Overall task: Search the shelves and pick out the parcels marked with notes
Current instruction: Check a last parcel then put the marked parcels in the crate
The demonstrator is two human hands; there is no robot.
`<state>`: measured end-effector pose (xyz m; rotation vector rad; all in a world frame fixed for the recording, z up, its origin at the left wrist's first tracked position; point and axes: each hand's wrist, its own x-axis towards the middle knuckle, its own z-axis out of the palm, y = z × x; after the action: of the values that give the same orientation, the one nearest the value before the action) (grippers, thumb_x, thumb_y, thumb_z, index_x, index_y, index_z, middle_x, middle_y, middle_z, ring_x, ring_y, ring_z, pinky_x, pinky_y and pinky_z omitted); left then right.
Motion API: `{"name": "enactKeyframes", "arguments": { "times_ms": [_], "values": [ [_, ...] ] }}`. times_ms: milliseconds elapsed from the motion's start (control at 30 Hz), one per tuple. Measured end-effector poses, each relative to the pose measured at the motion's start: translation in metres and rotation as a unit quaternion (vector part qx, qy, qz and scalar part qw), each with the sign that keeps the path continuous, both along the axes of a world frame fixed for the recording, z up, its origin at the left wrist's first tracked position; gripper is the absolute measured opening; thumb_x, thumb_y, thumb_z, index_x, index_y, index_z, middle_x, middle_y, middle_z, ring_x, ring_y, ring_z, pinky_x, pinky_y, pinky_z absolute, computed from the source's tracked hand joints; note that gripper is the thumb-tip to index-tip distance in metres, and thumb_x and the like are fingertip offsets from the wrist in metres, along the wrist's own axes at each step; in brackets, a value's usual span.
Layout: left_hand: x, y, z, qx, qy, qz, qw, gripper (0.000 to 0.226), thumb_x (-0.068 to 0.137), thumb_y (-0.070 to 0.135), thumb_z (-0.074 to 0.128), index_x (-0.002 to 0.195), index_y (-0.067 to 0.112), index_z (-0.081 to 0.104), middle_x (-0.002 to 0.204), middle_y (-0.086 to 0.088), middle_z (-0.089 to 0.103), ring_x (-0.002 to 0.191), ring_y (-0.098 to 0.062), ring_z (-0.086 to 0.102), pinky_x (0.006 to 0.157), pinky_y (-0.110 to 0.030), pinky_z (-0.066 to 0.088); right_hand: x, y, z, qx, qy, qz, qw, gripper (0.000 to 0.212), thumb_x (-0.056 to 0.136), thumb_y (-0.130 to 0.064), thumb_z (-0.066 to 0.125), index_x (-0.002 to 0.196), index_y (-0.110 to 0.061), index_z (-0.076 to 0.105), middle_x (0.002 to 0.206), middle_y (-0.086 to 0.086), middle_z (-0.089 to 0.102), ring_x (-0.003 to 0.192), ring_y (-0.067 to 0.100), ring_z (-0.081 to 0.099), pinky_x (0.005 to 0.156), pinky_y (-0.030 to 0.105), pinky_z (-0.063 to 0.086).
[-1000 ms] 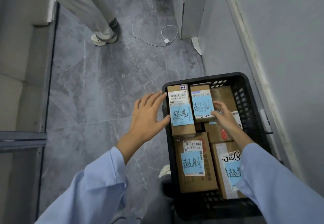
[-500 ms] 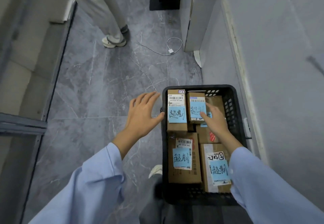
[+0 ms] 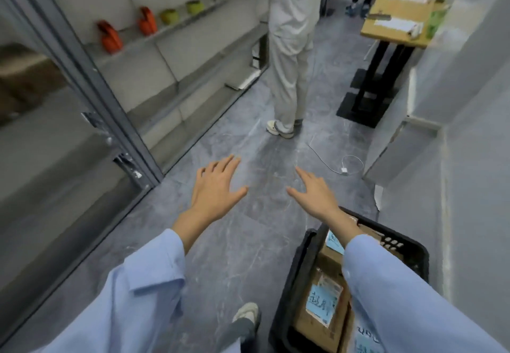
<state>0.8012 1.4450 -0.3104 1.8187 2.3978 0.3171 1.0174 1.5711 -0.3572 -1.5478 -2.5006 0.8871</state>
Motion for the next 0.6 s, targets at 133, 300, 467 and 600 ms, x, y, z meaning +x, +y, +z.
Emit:
{"name": "enactKeyframes", "arguments": {
  "times_ms": [133,300,467,600],
  "values": [
    [-0.064,-0.066,0.05,0.028,0.024,0.1,0.994,0.072,0.094,0.058,0.045,0.155,0.03,0.019,0.162,0.008,0.018,0.142,-0.019,0.025,0.112,-0.039,0.019,-0.095,-0.029,0.055,0.026,0.053,0.101,0.993,0.079,0.095,-0.052,0.052,0.157,-0.029,0.01,0.161,0.0,0.023,0.147,0.028,0.023,0.115,0.045,0.029],
    [-0.144,-0.151,0.103,0.046,0.047,0.219,0.974,0.07,0.095,0.059,0.042,0.155,0.029,0.019,0.162,0.007,0.019,0.142,-0.02,0.025,0.114,-0.039,0.021,-0.22,-0.074,0.113,0.066,0.089,0.224,0.968,0.077,0.096,-0.047,0.054,0.157,-0.026,0.012,0.16,0.003,0.027,0.145,0.027,0.027,0.113,0.041,0.027],
    [-0.224,-0.222,0.138,0.058,0.073,0.314,0.945,0.069,0.095,0.058,0.043,0.154,0.029,0.021,0.161,0.006,0.02,0.141,-0.021,0.027,0.112,-0.039,0.022,-0.339,-0.123,0.154,0.083,0.127,0.313,0.938,0.083,0.094,-0.048,0.056,0.157,-0.027,0.007,0.158,0.005,0.03,0.143,0.03,0.027,0.111,0.044,0.032],
    [-0.293,-0.267,0.151,0.058,0.08,0.382,0.919,0.071,0.094,0.059,0.044,0.155,0.03,0.02,0.162,0.006,0.018,0.143,-0.022,0.024,0.113,-0.041,0.019,-0.431,-0.159,0.173,0.085,0.142,0.372,0.913,0.083,0.094,-0.048,0.057,0.157,-0.026,0.008,0.159,0.005,0.029,0.144,0.029,0.027,0.112,0.044,0.032]
  ]
}}
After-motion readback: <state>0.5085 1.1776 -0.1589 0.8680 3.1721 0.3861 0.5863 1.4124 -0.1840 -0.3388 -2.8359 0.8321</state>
